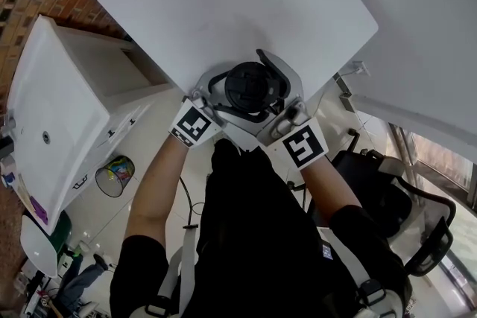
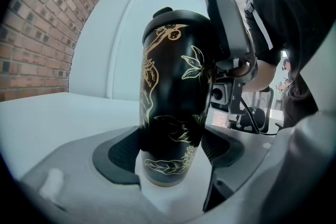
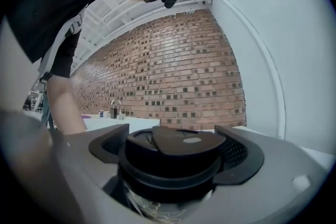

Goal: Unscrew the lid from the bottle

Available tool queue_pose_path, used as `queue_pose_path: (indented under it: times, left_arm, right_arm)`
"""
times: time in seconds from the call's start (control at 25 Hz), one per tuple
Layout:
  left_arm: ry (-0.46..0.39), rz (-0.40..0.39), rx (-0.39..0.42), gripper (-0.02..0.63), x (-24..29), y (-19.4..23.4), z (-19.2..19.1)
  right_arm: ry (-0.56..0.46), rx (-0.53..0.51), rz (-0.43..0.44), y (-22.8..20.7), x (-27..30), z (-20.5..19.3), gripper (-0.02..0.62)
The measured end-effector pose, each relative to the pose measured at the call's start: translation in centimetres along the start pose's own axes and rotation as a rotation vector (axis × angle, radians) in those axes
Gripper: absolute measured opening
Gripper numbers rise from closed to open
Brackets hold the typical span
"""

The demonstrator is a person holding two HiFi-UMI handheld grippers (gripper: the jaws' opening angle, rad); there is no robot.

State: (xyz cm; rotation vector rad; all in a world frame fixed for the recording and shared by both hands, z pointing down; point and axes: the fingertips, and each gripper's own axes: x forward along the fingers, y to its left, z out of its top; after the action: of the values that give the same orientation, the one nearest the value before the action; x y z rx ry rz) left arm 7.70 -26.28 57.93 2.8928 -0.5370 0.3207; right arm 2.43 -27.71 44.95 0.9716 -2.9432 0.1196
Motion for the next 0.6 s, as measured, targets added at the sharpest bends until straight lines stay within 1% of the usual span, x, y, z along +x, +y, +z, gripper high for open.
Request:
queue_pose_path:
  times: [0.12,0.24,0.32,0.44,0.48,0.52,0.6]
  left_arm:
    - [0.000,0.000,0.002,0.371,0.0,0.0,0.1]
    - [0.001,0.001,0.003,0.371,0.1,0.0,0.0]
    - [0.003,0.001,0.003,0.371,0.1,-0.1,0.0]
    - [0.002,0.001,0.000,0.371,0.1,-0.1,0.0]
    - [0.002,0.000,0.001,0.371,0.1,-0.1,0.0]
    - [0.002,0.001,0.001,0.371,0.1,-0.1,0.0]
    - [0.002,0.002,0.002,0.371,0.1,0.0,0.0]
  right_arm:
    - [0.030,-0.033,0.042,0.3,0.0,-0.5,0.488]
    - [0.055,-0.042,0.123,0.6,-0.1,-0.7,0.488]
    - [0.070,-0.054,0.218,1.0,-0.3,-0.9,0.489]
    - [0.109,-0.115,0.391,1.7,-0.6,-1.1,0.491]
    - [0.120,-0.121,0.429,1.9,-0.6,-1.1,0.491]
    - [0.128,-0.118,0.451,1.9,-0.6,-1.1,0.491]
    - [0.134,-0.100,0.457,2.0,-0.5,-1.1,0.491]
